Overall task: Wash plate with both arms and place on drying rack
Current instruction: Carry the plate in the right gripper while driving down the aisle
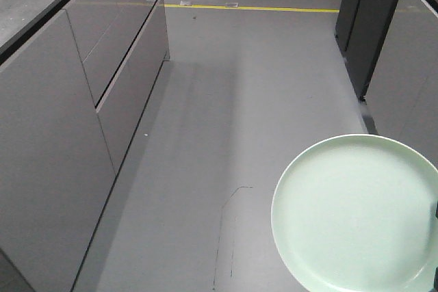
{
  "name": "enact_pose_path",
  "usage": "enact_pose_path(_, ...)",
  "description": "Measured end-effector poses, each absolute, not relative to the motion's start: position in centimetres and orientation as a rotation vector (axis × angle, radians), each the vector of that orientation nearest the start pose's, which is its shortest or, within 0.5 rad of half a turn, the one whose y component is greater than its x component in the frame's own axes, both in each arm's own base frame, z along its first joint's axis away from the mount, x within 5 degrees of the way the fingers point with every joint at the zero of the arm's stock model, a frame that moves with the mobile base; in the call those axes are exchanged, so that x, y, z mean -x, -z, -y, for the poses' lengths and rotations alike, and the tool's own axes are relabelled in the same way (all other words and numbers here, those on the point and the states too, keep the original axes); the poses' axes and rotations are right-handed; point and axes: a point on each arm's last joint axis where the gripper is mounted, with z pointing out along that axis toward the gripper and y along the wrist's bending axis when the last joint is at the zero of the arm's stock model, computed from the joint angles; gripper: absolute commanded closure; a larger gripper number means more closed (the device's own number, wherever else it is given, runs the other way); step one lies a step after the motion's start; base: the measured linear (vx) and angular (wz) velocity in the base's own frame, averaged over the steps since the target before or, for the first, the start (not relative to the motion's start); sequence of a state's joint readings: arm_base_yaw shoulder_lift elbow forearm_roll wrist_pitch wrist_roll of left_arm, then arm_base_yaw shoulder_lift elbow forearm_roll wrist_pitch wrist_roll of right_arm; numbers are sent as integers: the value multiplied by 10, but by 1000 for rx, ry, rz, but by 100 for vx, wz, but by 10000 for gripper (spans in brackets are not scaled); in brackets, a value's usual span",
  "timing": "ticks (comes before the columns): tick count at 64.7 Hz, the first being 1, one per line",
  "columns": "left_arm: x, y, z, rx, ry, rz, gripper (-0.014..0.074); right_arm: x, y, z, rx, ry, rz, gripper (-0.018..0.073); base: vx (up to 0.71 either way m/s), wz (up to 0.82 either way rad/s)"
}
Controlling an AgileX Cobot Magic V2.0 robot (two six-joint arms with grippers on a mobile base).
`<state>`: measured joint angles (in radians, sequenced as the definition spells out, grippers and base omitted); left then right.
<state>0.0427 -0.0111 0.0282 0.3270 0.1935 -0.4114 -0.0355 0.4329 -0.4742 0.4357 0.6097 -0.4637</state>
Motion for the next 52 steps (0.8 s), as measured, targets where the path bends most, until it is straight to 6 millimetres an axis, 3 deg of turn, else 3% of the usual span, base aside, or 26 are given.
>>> enact_pose_path(52, -56, -188, -8, 158, -16, -1677, 603, -86, -293, -19, 219, -158, -1984, 561, 31, -12)
